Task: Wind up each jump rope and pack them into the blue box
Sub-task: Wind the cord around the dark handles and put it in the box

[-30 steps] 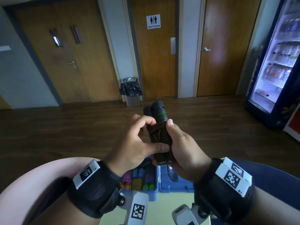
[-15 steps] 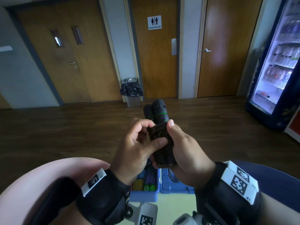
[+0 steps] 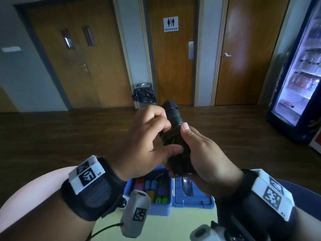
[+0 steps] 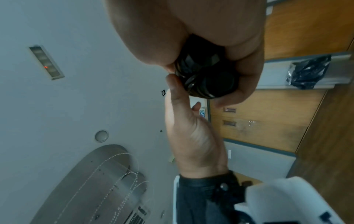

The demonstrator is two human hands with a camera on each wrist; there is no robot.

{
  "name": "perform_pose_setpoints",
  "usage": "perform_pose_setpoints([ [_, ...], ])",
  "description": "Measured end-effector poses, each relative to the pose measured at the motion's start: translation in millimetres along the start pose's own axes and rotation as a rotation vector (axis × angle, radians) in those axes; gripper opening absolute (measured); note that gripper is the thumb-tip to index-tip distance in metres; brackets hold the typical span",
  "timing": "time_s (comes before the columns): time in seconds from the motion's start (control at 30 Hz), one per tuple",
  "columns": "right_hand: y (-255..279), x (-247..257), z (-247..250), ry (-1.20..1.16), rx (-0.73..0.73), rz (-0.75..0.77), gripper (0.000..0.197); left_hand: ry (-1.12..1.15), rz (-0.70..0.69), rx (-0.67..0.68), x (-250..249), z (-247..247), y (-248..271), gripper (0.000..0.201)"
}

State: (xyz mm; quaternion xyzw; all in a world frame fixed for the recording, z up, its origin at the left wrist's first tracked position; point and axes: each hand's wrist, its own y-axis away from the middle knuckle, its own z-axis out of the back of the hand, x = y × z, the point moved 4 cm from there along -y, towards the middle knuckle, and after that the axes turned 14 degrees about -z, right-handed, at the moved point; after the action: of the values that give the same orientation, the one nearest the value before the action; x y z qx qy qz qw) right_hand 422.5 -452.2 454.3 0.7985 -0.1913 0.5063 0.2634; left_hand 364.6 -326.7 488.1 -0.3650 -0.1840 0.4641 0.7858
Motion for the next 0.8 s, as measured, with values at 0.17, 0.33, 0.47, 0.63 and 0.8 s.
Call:
perform_pose_setpoints([
  [0.17,3.2,-0.9,-5.4,-0.040,0.015,-0.043,0.039,0.125,0.070,-0.101,-6.0,-5.7,9.6,0.037],
  [0.33,0.6,-3.0,-7.9,-0.079,-0.016,-0.053,0.040,0.207,0.143,-0.176,-5.8,-11.1,14.4,0.030],
  [0.47,-2.2,-6.3,-8.4,-0.086,-0.035,-0.083,0.041,0.240,0.192,-0.194,-2.5,-16.7,18.7,0.029],
  [0.63,-5.9,-10.3,-8.9,-0.062,-0.062,-0.085,0.039,0.268,0.240,-0.244,0.0,-22.8,26.1,0.023],
  [0.8,-13.0,-11.4,-5.8,-0.066,-0.083,-0.078,0.040,0.258,0.271,-0.239,-0.1,-29.7,26.2,0.022],
])
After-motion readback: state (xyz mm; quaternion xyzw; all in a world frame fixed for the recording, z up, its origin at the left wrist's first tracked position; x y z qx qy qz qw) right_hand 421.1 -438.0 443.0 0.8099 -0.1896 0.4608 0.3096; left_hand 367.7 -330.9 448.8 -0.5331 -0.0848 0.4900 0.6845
